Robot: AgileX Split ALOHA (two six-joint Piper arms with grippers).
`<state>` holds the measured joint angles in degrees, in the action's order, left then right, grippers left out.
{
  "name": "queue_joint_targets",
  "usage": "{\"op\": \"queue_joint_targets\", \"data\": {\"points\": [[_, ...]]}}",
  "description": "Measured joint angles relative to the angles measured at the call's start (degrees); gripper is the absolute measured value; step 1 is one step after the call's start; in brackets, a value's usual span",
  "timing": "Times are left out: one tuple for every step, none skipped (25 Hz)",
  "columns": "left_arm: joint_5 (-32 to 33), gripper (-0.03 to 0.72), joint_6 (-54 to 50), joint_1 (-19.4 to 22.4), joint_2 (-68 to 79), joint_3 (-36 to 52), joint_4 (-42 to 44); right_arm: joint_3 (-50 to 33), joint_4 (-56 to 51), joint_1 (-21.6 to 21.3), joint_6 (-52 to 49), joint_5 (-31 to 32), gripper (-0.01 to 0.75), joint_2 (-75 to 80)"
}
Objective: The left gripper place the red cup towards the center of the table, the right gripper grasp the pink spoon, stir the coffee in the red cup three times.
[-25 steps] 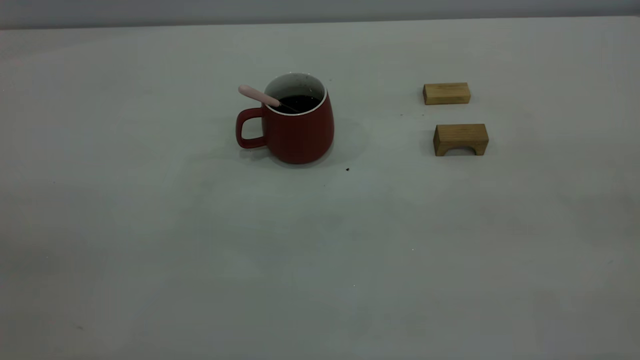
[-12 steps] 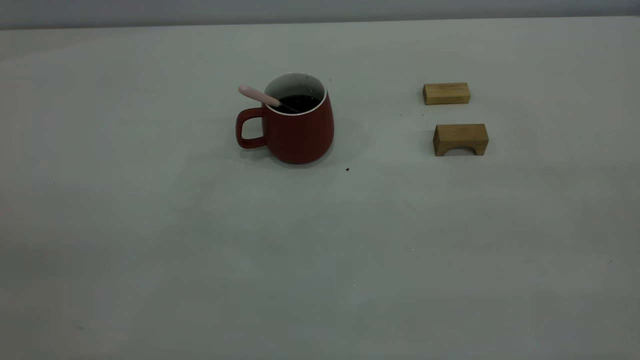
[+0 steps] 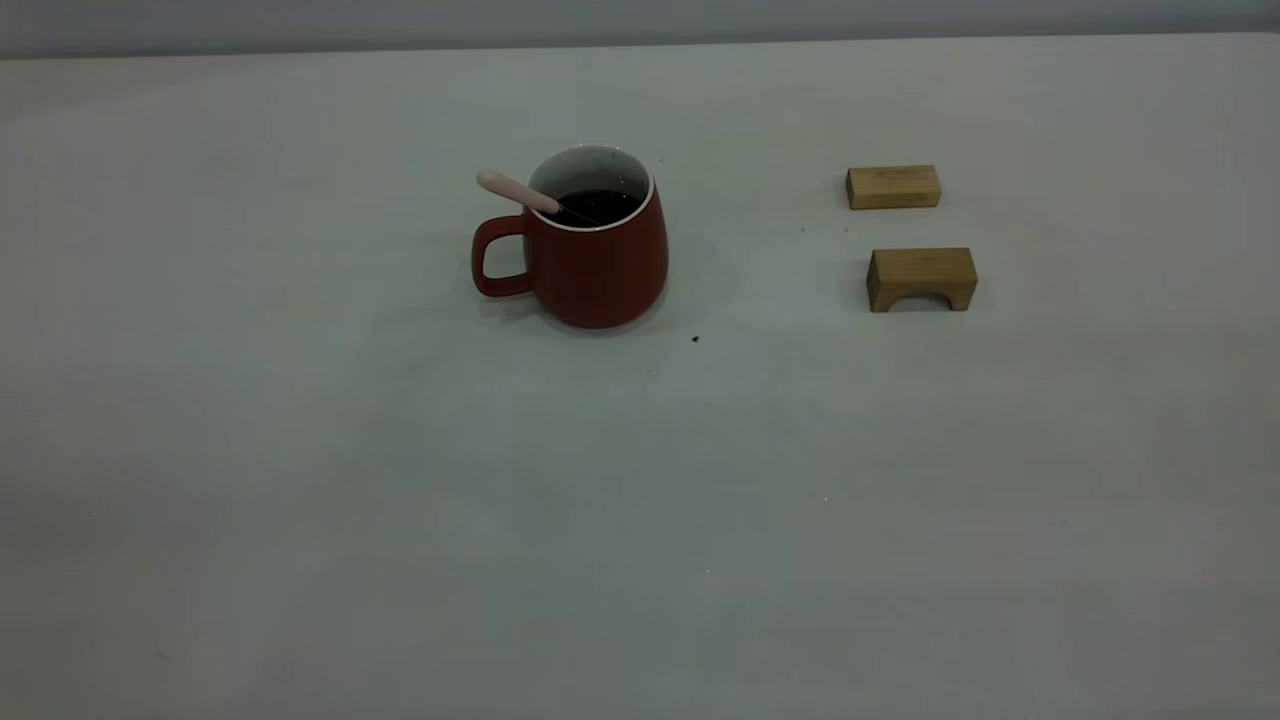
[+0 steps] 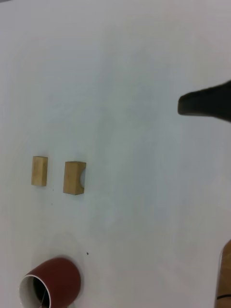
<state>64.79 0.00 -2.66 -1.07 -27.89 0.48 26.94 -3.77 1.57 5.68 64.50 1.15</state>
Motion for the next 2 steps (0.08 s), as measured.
{"op": "queue_joint_targets", "data": {"points": [[0.00, 0.244, 0.00, 0.00, 0.00, 0.00, 0.00, 0.00, 0.00, 0.00, 0.00, 0.00, 0.578, 0.00], [0.00, 0.244, 0.00, 0.00, 0.00, 0.00, 0.00, 0.00, 0.00, 0.00, 0.00, 0.00, 0.578, 0.00]]}}
